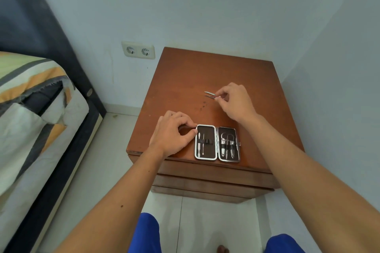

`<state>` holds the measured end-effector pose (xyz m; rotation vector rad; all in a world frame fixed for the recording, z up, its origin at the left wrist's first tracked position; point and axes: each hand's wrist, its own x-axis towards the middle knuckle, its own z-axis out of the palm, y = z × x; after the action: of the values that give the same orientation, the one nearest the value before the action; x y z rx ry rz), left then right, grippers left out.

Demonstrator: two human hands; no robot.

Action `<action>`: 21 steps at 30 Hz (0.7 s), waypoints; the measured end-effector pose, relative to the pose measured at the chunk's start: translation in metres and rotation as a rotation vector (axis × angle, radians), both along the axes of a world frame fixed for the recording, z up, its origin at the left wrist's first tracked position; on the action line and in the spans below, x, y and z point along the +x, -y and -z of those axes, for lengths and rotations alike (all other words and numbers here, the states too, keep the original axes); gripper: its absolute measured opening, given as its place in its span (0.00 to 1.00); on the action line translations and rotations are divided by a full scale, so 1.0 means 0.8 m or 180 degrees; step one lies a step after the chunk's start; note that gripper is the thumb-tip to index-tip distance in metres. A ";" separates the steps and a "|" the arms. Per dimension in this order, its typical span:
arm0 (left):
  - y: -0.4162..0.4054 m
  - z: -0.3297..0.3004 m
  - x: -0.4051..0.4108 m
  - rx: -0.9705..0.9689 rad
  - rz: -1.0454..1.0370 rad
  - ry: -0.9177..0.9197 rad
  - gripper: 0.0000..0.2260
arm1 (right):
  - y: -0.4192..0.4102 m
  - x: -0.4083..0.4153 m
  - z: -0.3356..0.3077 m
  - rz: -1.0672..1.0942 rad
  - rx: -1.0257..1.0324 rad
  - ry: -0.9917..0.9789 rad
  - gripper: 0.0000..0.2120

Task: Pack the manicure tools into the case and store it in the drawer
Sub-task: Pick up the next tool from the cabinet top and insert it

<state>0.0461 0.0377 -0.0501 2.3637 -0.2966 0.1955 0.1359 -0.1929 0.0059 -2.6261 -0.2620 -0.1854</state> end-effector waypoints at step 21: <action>-0.002 -0.001 0.000 0.0047 0.0005 0.0026 0.05 | 0.000 -0.063 -0.024 -0.0638 0.1591 -0.0590 0.18</action>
<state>0.0459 0.0393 -0.0491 2.3776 -0.3049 0.2028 0.0854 -0.1927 0.0247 -2.0898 -0.3600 0.0567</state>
